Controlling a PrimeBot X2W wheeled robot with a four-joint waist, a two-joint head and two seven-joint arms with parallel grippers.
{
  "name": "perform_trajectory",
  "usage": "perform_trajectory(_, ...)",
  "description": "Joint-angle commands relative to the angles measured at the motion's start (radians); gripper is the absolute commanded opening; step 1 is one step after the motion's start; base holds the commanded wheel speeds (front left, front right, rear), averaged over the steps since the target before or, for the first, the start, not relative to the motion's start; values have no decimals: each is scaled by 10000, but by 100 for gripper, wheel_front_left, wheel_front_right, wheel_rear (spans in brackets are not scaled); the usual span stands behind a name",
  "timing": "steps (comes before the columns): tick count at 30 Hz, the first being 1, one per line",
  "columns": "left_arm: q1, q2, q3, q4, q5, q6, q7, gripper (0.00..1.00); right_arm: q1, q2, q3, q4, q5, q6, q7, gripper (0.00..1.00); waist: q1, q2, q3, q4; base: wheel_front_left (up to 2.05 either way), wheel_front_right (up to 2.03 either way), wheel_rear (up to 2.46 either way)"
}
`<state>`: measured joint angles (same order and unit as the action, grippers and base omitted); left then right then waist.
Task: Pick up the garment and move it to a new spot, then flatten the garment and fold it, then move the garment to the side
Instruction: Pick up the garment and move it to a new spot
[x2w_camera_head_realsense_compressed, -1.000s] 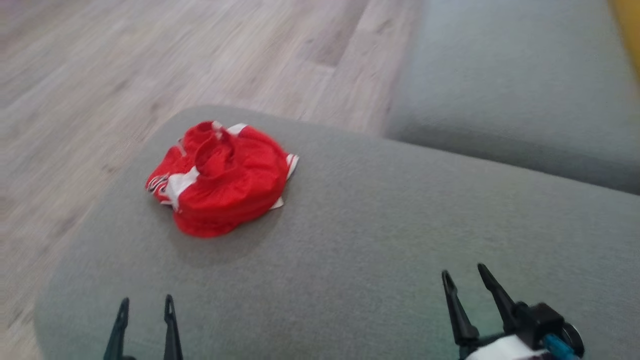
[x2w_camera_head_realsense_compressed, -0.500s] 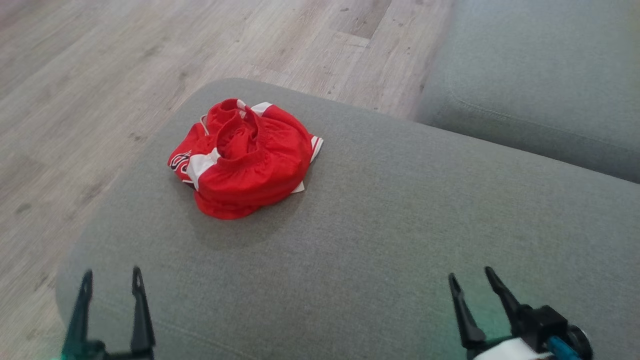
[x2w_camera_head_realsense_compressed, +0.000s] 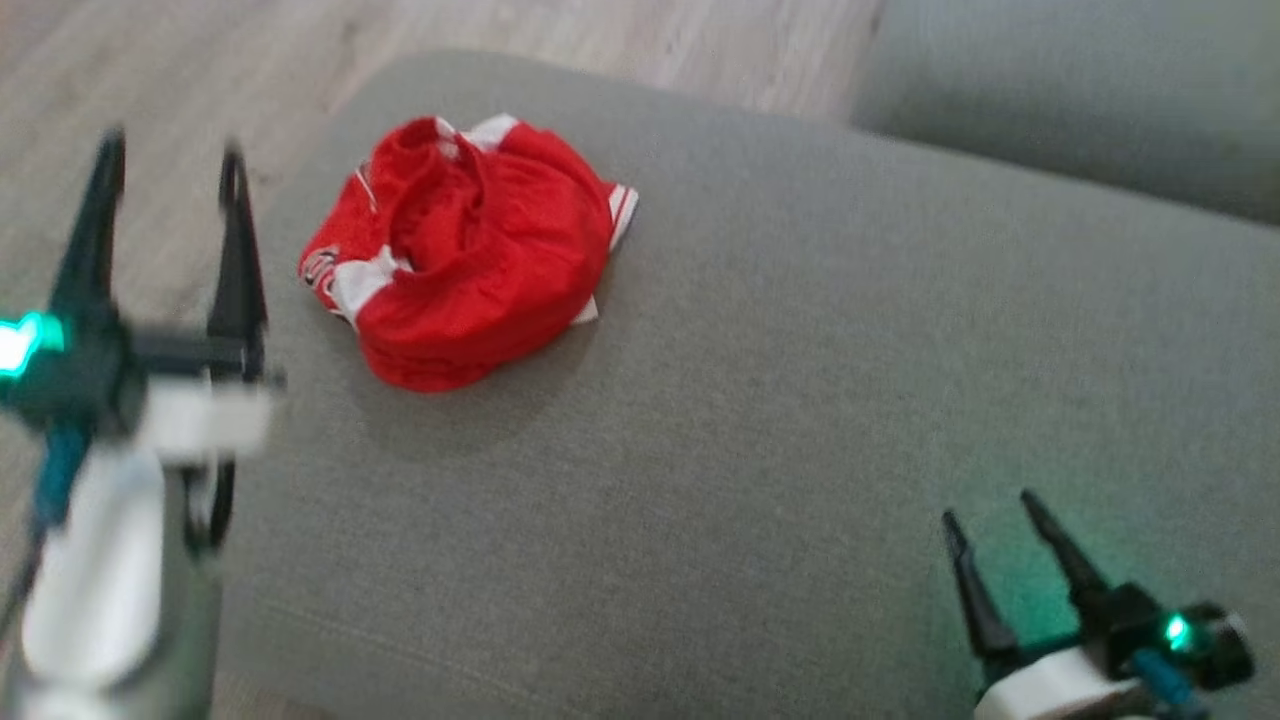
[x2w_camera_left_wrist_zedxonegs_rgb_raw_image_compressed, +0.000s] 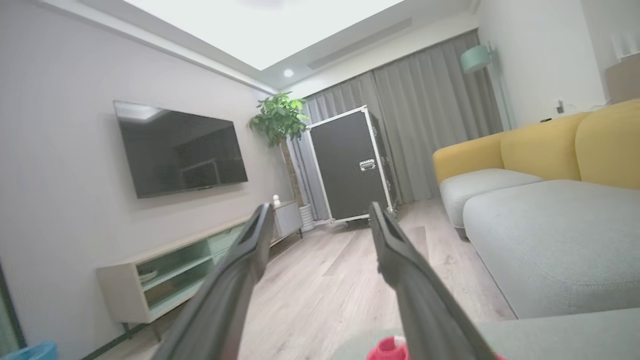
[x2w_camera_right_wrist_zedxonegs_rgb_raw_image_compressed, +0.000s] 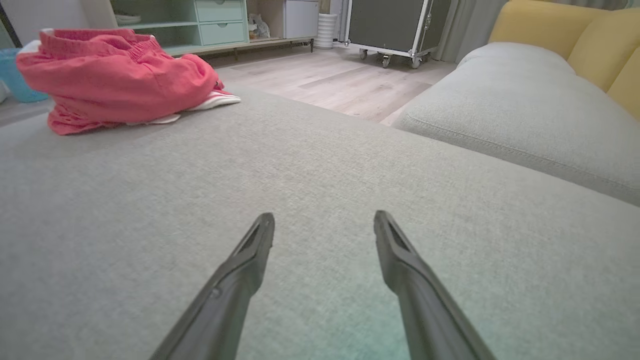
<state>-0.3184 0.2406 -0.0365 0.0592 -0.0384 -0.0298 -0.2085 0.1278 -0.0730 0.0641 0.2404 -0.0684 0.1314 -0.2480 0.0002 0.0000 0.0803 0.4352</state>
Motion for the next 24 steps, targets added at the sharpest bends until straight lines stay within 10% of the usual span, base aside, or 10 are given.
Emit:
perform_trajectory(1,-792,281,303,-66,-65,-55,93,100,-501,-311,132,-360,-66,-7,-138,100,-2,0,693,-229,0,0,0)
perform_trajectory(13,-6496,-90,-527,6795,-822,-797,3040,100,-1335,-1504,-18,-944,-309,-7,-138,100,-2,0,2784,-684,0,0,0)
perform_trajectory(22,-7045,121,-707,10298,-1167,-905,3701,100,-1644,-1599,80,-983,-298,-7,-138,100,-2,0,3104,-1049,0,0,0)
perform_trajectory(23,-7075,181,-781,10437,-1108,-911,3516,64,-1675,-1596,85,-974,-294,-7,-138,100,-2,0,3110,-1079,0,0,0)
perform_trajectory(24,-7110,234,-808,10539,-1087,-911,3261,0,-1705,-1587,85,-963,-290,-7,-138,100,-2,0,3102,-1110,0,0,0)
